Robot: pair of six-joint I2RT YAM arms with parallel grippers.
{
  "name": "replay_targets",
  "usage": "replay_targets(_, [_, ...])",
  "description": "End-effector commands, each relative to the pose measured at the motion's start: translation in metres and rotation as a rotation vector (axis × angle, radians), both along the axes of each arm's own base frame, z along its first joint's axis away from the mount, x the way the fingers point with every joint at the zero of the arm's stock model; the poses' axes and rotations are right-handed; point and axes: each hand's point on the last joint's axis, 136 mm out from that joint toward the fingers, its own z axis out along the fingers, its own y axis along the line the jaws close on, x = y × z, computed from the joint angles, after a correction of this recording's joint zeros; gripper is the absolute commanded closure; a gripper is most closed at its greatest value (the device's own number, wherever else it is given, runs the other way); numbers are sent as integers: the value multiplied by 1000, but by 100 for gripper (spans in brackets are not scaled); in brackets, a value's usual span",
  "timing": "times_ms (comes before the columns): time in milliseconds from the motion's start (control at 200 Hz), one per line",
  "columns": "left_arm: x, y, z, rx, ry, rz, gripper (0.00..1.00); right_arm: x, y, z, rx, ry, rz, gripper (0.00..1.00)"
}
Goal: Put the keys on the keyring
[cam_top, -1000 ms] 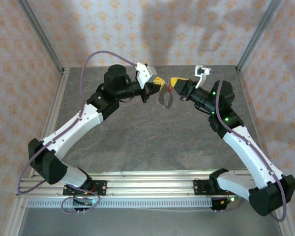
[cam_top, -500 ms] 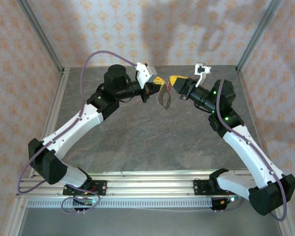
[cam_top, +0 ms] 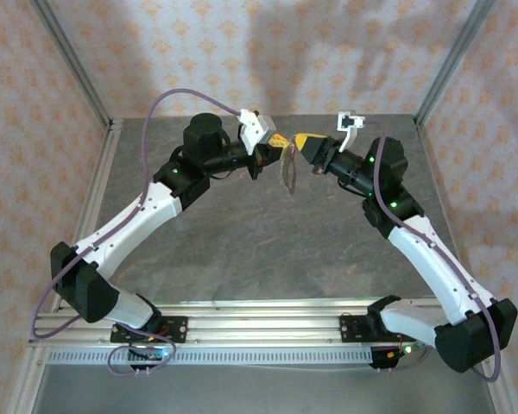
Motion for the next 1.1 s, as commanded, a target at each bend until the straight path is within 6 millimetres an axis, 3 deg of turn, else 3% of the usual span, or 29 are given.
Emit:
replay_targets(0, [-4, -4, 31, -67, -72, -13, 100, 3, 0, -1, -22, -32, -21, 100])
replay_targets(525, [-6, -3, 35, -80, -85, -11, 100, 14, -4, -29, -78, 14, -70, 100])
replay_targets(836, [-5, -1, 37, -99, -90, 3, 100, 18, -3, -34, -53, 41, -46, 100])
replay_targets(1096, [0, 0, 39, -129, -84, 20, 100, 14, 9, -35, -29, 65, 60, 100])
